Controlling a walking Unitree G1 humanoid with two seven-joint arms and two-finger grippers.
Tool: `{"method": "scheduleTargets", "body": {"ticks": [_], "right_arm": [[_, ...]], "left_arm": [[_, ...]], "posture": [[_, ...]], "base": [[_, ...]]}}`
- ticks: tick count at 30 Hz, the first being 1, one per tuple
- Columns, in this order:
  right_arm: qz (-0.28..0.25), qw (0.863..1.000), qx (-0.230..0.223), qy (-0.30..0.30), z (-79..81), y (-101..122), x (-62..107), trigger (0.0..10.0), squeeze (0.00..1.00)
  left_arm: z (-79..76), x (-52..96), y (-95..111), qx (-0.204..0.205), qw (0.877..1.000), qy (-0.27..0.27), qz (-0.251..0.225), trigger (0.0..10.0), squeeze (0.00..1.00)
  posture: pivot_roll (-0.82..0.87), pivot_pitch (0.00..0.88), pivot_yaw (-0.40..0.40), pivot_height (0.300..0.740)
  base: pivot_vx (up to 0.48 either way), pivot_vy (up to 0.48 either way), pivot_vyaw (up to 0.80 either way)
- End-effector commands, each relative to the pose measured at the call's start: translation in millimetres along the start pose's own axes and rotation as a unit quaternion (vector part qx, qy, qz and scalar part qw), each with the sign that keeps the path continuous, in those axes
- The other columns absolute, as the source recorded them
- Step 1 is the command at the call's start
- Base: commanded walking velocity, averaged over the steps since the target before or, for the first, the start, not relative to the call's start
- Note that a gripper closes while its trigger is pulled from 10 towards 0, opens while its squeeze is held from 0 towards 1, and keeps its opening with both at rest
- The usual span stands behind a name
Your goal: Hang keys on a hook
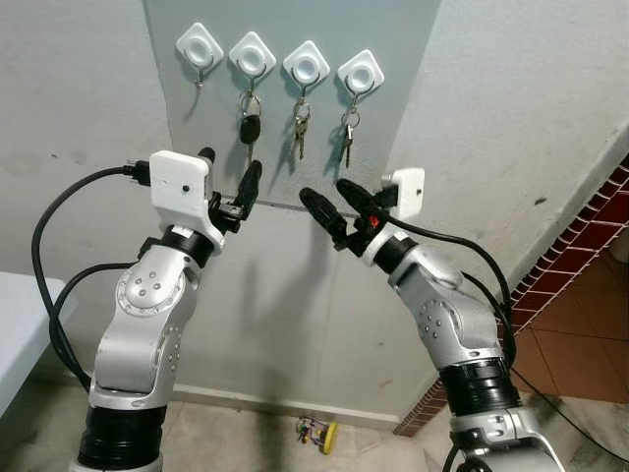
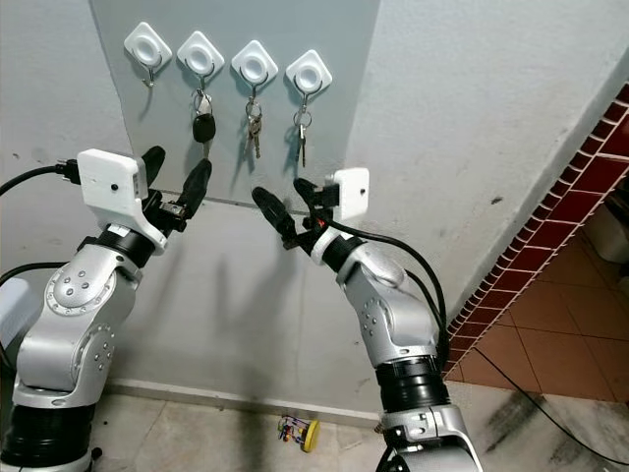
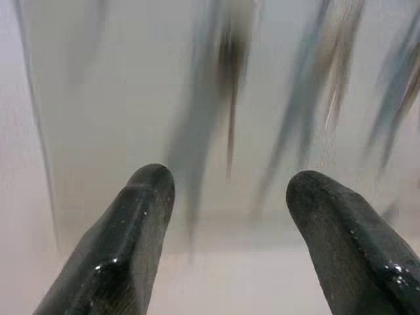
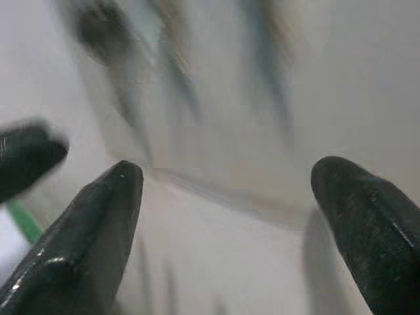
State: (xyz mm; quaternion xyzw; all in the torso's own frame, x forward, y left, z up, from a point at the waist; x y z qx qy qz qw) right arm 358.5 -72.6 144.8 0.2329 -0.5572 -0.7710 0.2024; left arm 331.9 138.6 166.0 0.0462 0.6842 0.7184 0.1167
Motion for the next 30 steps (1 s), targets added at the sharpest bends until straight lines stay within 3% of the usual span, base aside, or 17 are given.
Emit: {"method": "scheduleTargets", "body": {"ticks": [1, 4, 10, 12, 18, 21, 22, 25, 26, 28, 30], "right_arm": [[0.021, 0.999, 0.001, -0.029, -12.0, -17.5, 10.6, 10.0, 1.0], [0.043, 0.997, 0.017, -0.056, -17.8, -34.7, 19.6, 10.0, 1.0], [0.06, 0.994, 0.021, -0.084, -29.2, -58.1, 33.5, 10.0, 1.0], [0.074, 0.992, 0.028, -0.102, -35.1, -66.7, 39.2, 10.0, 1.0], [0.176, 0.972, 0.055, -0.143, -50.5, -115.2, 73.9, 10.0, 1.0], [0.215, 0.963, 0.063, -0.151, -54.0, -130.0, 87.1, 10.0, 1.0], [0.23, 0.959, 0.061, -0.152, -54.4, -137.8, 95.2, 10.0, 0.0], [0.274, 0.942, 0.063, -0.185, -60.5, -154.1, 115.8, 10.0, 0.0], [0.274, 0.942, 0.063, -0.185, -60.5, -154.1, 115.8, 10.0, 0.0], [0.305, 0.931, 0.07, -0.188, -59.8, -166.2, 130.3, 10.0, 0.0], [0.306, 0.93, 0.069, -0.189, -60.0, -166.8, 130.9, 10.0, 0.0]], "left_arm": [[-3.2, 3.6, -29.6, -0.01, 0.999, 0.001, 0.047, 10.0, 0.0], [-1.6, 10.1, -55.2, 0.01, 0.996, 0.019, 0.081, 10.0, 0.0], [6.7, 16.4, -82.2, 0.017, 0.993, 0.048, 0.103, 10.0, 0.0], [6.8, 18.6, -89.0, -0.022, 0.993, 0.046, 0.102, 10.0, 0.0], [-2.8, 33.5, -141.1, -0.02, 0.983, 0.023, 0.182, 10.0, 0.0], [-8.9, 38.6, -154.9, 0.008, 0.98, 0.016, 0.2, 10.0, 0.0], [-14.2, 43.4, -166.1, 0.007, 0.975, 0.002, 0.224, 10.0, 0.0], [-20.0, 57.9, -187.4, 0.038, 0.963, 0.004, 0.266, 10.0, 0.0], [-20.0, 57.9, -187.4, 0.038, 0.963, 0.004, 0.266, 10.0, 0.0], [-21.9, 71.4, -201.9, 0.046, 0.955, 0.008, 0.292, 10.0, 0.0], [-22.0, 71.8, -202.5, 0.047, 0.955, 0.008, 0.292, 10.0, 0.0]], "posture": [[-0.07, 0.0, -0.07, 0.74], [-0.08, 0.0, -0.062, 0.74], [-0.08, 0.0, -0.056, 0.74], [-0.08, 0.0, -0.056, 0.74], [-0.09, 0.0, -0.05, 0.74], [-0.09, 0.0, -0.048, 0.74], [-0.09, 0.0, -0.044, 0.74], [-0.1, 0.0, -0.038, 0.74], [-0.1, 0.0, -0.038, 0.74], [-0.1, 0.0, -0.036, 0.74], [-0.1, 0.0, -0.036, 0.74]], "base": [[0.0, 0.0, 0.0], [0.0, 0.0, 0.0], [0.0, 0.0, 0.0], [0.0, 0.0, 0.0], [0.0, 0.0, 0.0], [0.0, 0.0, 0.0], [0.0, 0.0, 0.0], [0.0, 0.0, 0.0], [0.0, 0.0, 0.0], [0.0, 0.0, 0.0], [0.0, 0.0, 0.0]]}}
Point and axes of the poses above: a point about 5 cm out from each wrist's last joint towards the gripper, its own x axis pointing back from the gripper into the wrist, its own y axis along the axis of the wrist's last joint, z = x × y, the point moved 3 cm from there along -x, pointing out of the wrist towards the gripper
